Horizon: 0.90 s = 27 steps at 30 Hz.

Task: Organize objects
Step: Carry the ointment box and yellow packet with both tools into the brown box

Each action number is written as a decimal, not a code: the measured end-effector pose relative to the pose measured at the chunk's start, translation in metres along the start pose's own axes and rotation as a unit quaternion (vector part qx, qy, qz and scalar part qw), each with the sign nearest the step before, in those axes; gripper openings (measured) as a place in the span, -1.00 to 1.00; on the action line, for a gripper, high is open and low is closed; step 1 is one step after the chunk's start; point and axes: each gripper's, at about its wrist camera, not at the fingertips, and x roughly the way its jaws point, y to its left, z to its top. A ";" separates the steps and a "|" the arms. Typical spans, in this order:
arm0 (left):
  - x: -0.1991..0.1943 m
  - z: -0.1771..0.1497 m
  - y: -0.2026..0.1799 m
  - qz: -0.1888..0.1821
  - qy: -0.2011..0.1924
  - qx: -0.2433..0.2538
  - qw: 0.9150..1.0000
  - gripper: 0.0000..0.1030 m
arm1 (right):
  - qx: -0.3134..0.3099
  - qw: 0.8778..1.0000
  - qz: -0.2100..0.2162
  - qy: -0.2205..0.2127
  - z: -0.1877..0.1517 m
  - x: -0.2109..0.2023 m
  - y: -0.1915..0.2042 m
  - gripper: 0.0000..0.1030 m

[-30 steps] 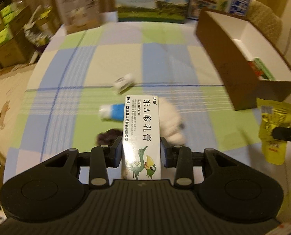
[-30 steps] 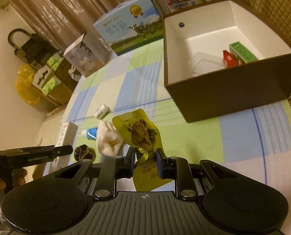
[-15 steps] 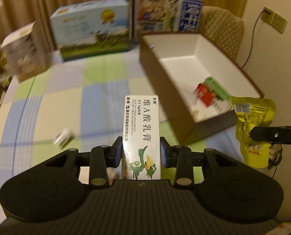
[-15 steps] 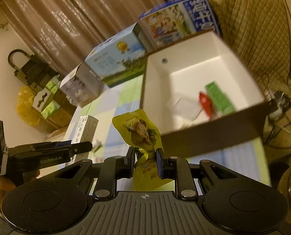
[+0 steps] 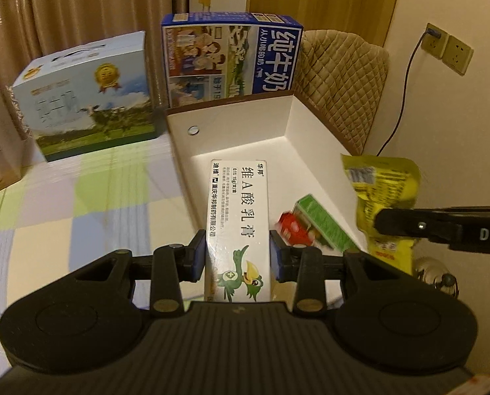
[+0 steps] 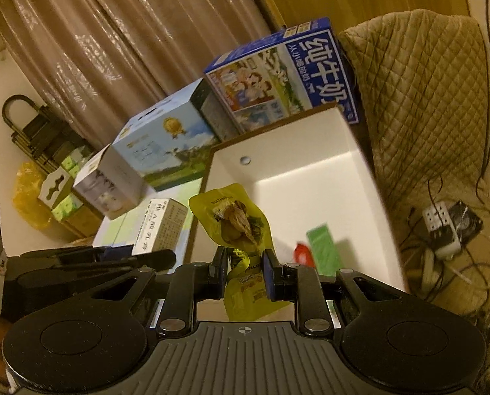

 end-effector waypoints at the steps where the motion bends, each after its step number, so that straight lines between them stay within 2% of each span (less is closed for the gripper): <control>1: 0.005 0.004 -0.002 0.000 0.002 0.000 1.000 -0.36 | -0.004 1.000 -0.003 0.000 0.005 0.005 -0.003 -0.63; 12: 0.080 0.052 -0.002 0.016 0.028 -0.016 0.999 -0.35 | -0.004 0.999 -0.042 0.026 0.054 0.073 -0.044 -0.63; 20: 0.119 0.074 0.003 0.023 0.042 -0.027 0.998 -0.36 | 0.009 0.996 -0.072 0.045 0.064 0.114 -0.064 -0.63; 27: 0.143 0.083 0.005 0.023 0.054 -0.029 0.998 -0.36 | -0.015 0.994 -0.100 0.038 0.071 0.136 -0.066 -0.62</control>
